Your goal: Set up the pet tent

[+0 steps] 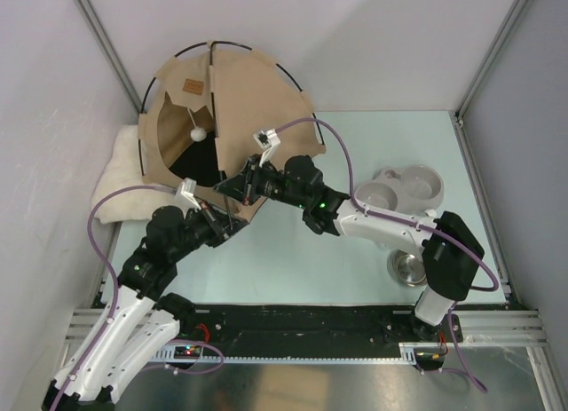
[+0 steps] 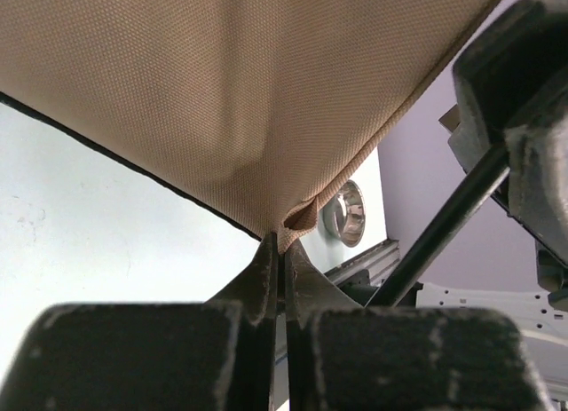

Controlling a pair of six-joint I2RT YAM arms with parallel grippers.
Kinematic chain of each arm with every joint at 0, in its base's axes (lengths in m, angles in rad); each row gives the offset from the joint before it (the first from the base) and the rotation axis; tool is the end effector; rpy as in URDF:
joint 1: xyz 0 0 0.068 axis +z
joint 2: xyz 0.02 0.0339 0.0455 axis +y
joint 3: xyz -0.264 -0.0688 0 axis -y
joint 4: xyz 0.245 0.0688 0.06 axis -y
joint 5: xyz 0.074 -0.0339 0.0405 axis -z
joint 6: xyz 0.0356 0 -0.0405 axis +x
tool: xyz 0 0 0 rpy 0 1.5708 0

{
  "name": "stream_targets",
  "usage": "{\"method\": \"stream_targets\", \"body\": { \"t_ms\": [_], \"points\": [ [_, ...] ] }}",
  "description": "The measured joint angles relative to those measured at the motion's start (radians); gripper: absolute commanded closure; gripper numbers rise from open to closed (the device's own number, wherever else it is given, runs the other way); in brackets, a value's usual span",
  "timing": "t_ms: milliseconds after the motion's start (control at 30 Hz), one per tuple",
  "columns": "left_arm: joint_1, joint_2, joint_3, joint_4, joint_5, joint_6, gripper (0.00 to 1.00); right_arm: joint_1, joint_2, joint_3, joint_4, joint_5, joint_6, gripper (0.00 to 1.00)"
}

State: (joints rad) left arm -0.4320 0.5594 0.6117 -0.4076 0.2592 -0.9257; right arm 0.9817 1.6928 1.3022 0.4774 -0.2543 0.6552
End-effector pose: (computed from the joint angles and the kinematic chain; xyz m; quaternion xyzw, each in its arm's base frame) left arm 0.1228 -0.0667 0.2886 -0.1274 0.8074 -0.4381 0.3741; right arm 0.2201 0.3455 0.3471 -0.2012 0.6462 0.5924 0.4371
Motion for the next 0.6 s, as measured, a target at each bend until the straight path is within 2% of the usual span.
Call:
{"method": "stream_targets", "body": {
  "t_ms": [400,467,600],
  "points": [
    [0.014,0.0,0.0,-0.077,-0.003,-0.117,1.0,0.061,-0.027,-0.084,0.048,0.109,-0.107,1.0],
    [0.023,0.0,0.0,-0.084,0.0,-0.137,1.0,0.064,-0.043,-0.108,0.061,0.12,-0.114,0.97],
    [0.036,-0.008,0.0,-0.095,0.008,-0.17,1.0,0.071,-0.068,-0.137,0.08,0.144,-0.131,0.82]
  ]
}}
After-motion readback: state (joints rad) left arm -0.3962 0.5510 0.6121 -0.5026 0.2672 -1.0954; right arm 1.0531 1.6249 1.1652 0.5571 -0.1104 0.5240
